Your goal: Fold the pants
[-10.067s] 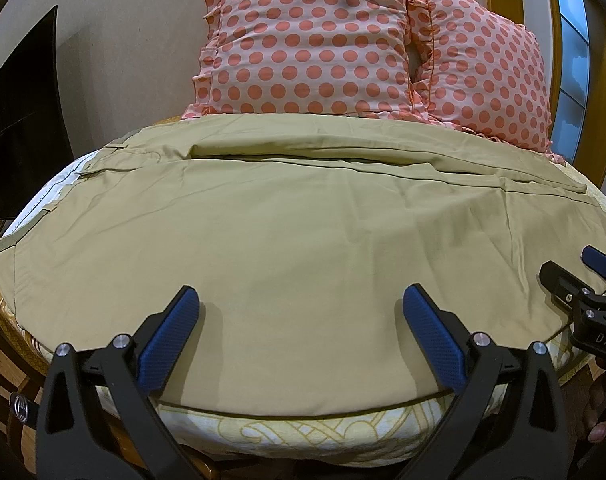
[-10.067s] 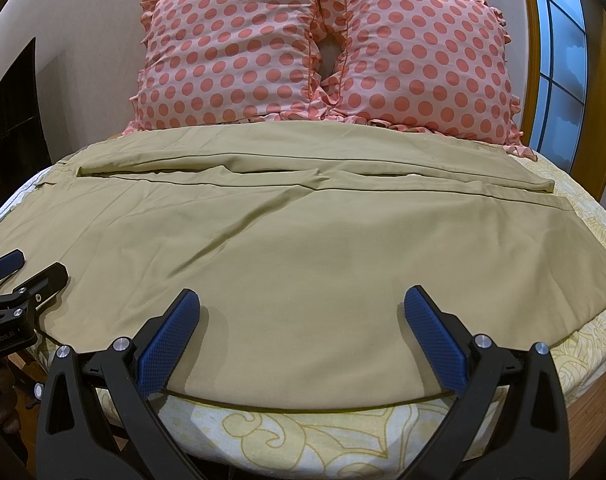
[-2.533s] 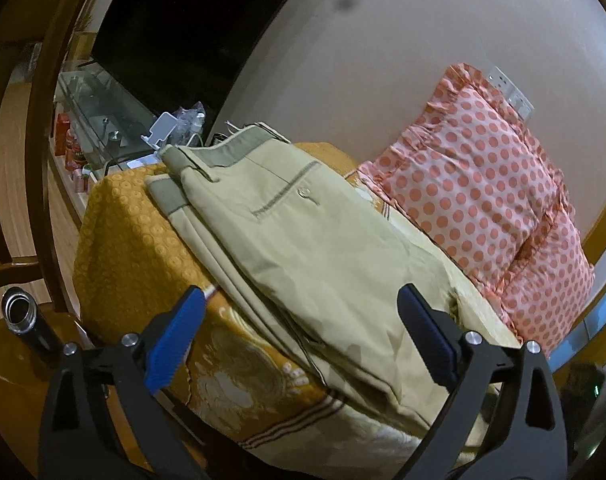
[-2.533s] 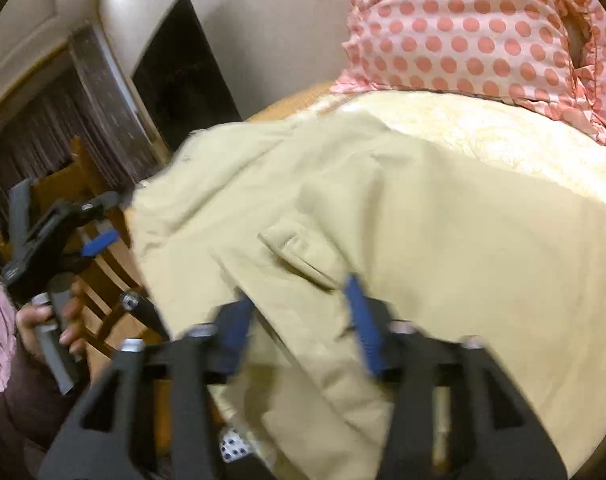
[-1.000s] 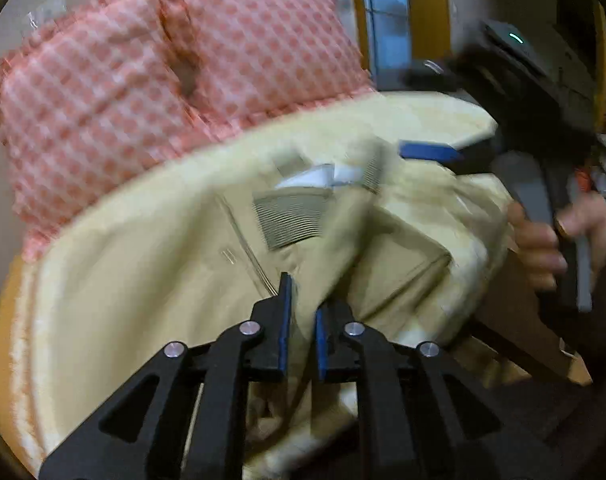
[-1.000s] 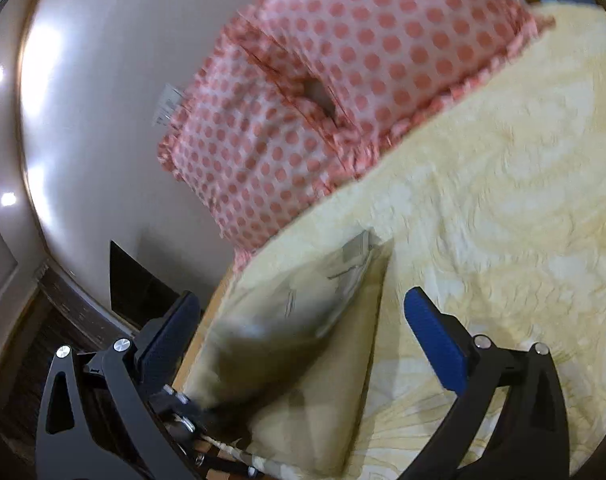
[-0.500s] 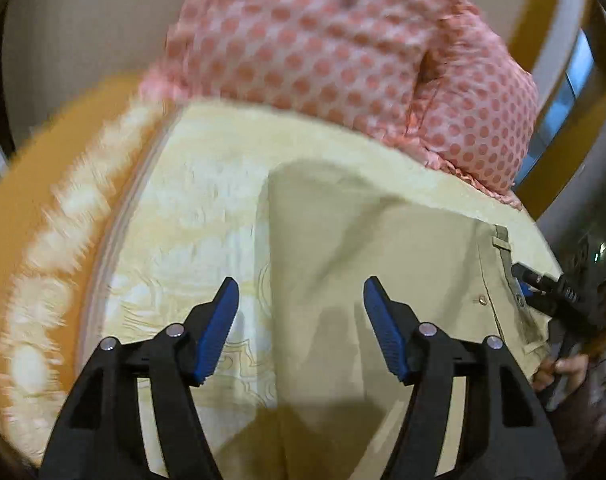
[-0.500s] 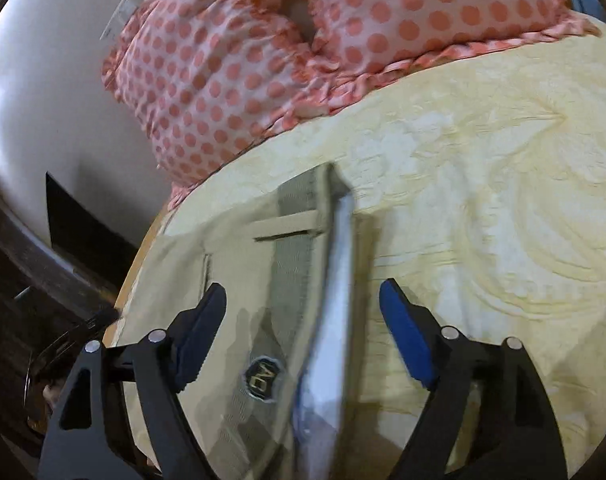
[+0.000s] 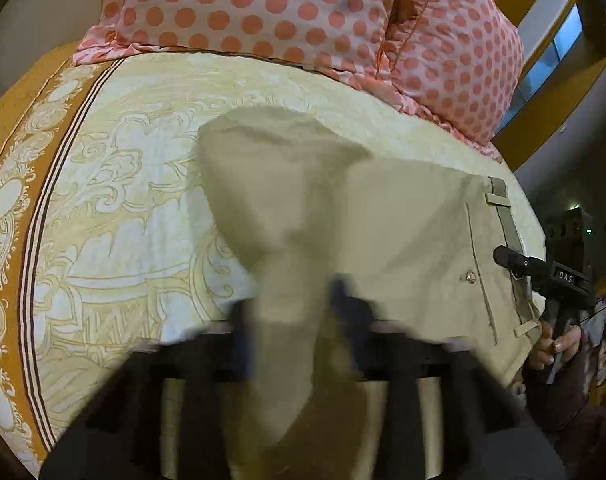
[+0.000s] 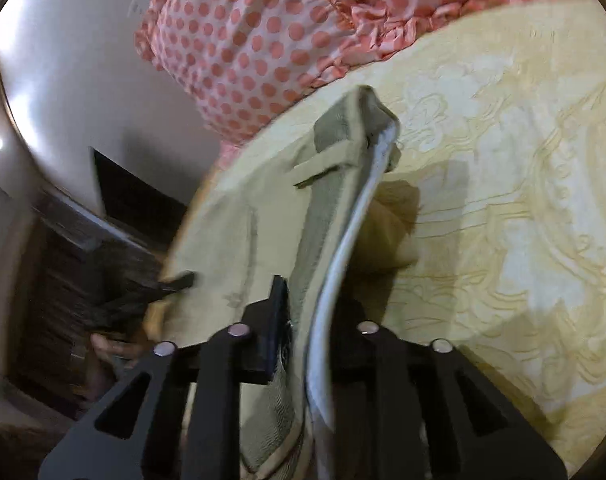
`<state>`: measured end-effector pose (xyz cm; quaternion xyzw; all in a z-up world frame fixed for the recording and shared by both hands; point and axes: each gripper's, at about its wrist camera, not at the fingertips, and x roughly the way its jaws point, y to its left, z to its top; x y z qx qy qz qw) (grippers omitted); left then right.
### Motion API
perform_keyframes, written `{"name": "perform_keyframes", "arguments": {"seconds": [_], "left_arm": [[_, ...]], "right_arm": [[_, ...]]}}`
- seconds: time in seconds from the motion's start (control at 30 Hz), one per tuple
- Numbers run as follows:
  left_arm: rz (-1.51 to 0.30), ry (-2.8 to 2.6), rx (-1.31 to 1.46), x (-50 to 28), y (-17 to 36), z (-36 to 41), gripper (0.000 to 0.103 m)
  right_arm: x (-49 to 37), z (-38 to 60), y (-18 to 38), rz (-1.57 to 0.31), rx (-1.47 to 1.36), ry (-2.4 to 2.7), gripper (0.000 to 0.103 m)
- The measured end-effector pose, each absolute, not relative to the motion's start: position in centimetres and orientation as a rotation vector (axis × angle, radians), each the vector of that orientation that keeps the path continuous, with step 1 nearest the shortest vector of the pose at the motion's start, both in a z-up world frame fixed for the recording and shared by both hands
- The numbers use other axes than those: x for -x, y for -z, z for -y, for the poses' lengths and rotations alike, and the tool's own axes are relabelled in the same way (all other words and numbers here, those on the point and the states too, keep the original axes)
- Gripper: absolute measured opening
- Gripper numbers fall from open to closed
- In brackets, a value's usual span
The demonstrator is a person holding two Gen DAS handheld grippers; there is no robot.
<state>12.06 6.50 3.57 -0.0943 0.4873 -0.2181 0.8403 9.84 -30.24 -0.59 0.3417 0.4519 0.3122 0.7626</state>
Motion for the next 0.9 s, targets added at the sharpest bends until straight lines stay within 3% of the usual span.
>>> {"name": "perform_keyframes", "arguments": {"seconds": [0.3, 0.43, 0.53, 0.57, 0.67, 0.8, 0.87, 0.9], "left_arm": [[-0.833, 0.415, 0.081, -18.0, -8.5, -2.4, 0.008], [-0.805, 0.331, 0.035, -23.0, -7.9, -0.1, 0.014], [-0.858, 0.195, -0.07, -25.2, -6.5, 1.2, 0.016], [-0.839, 0.188, -0.055, -24.6, -6.9, 0.8, 0.016], [-0.767, 0.265, 0.007, -21.5, -8.2, -0.3, 0.03], [-0.832, 0.412, 0.091, -19.5, -7.3, 0.6, 0.037], [-0.956, 0.409, 0.102, -20.7, -4.4, 1.8, 0.037], [-0.984, 0.389, 0.089, -20.9, -3.5, 2.4, 0.031]], "right_arm": [[-16.5, 31.4, -4.0, -0.82, -0.653, -0.612, 0.016], [-20.1, 32.7, -2.7, -0.811, -0.606, -0.428, 0.018], [-21.2, 32.5, -1.0, -0.957, -0.401, -0.176, 0.034], [-20.6, 32.9, -1.2, -0.945, -0.401, -0.17, 0.034], [-17.5, 33.3, -3.3, -0.809, -0.427, -0.263, 0.066], [-16.6, 29.9, -3.3, -0.87, -0.368, -0.396, 0.068], [-18.1, 28.1, -0.3, -1.038, -0.31, -0.349, 0.072], [-18.1, 27.9, -0.6, -0.997, -0.285, -0.343, 0.075]]}}
